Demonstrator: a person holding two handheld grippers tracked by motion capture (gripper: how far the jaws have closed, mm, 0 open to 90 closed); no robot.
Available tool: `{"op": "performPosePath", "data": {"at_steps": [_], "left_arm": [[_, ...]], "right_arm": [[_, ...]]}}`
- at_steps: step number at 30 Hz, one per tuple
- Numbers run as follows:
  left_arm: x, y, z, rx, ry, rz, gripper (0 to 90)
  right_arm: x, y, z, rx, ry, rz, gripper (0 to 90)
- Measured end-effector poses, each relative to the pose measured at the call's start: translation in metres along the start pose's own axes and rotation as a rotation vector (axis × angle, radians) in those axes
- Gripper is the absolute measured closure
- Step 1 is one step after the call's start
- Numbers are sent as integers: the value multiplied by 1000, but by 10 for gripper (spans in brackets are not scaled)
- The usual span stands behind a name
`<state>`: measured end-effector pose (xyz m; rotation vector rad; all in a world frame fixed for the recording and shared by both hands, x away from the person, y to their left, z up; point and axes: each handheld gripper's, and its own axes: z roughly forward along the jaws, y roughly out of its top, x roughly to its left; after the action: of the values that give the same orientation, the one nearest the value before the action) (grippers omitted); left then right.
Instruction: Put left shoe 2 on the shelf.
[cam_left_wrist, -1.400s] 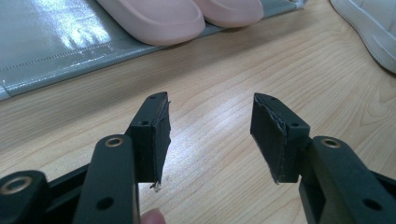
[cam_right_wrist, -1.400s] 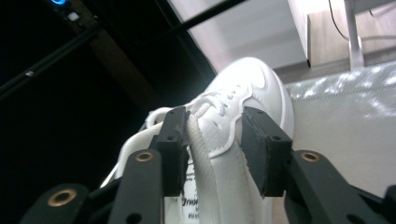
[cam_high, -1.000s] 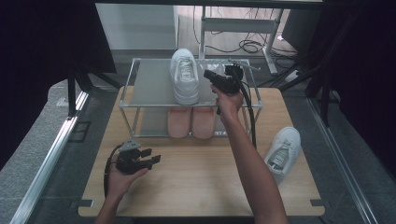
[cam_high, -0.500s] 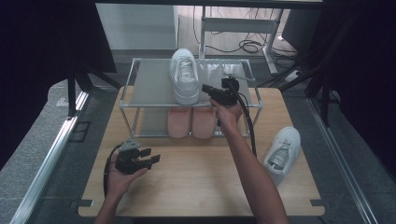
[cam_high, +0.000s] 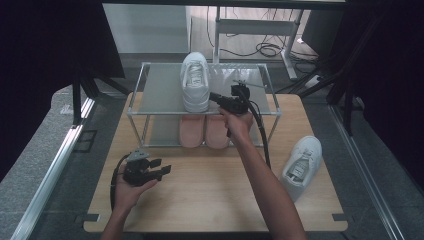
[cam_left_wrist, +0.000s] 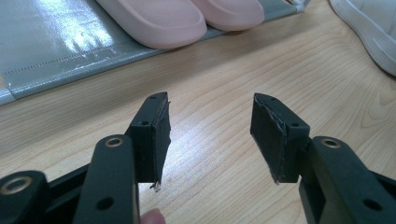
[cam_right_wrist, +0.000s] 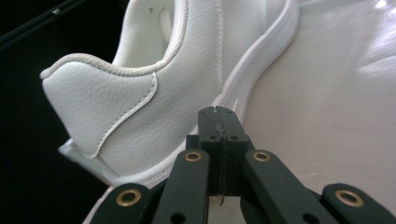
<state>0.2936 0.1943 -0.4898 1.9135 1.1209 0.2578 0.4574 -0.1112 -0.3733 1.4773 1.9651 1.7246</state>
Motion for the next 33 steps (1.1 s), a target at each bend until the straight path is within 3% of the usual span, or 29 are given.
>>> {"op": "performPosePath", "data": {"at_steps": [5, 10, 13, 24, 28, 33], "left_arm": [[1, 0, -1, -5, -1, -1, 480], [1, 0, -2, -4, -2, -1, 480], [1, 0, -2, -5, -1, -4, 480], [-1, 0, -2, 2, 5, 5, 479], [-2, 0, -2, -2, 4, 5, 479], [-3, 0, -1, 3, 2, 9, 478]], "right_arm": [[12, -2, 9, 20, 11, -31, 900], [12, -3, 6, 18, 9, -39, 900], [11, -4, -5, -2, -7, -75, 899], [12, -17, -62, -32, 10, -222, 814], [10, -26, -81, -19, 37, -244, 781], [6, -41, -105, -15, 38, -279, 736]]}}
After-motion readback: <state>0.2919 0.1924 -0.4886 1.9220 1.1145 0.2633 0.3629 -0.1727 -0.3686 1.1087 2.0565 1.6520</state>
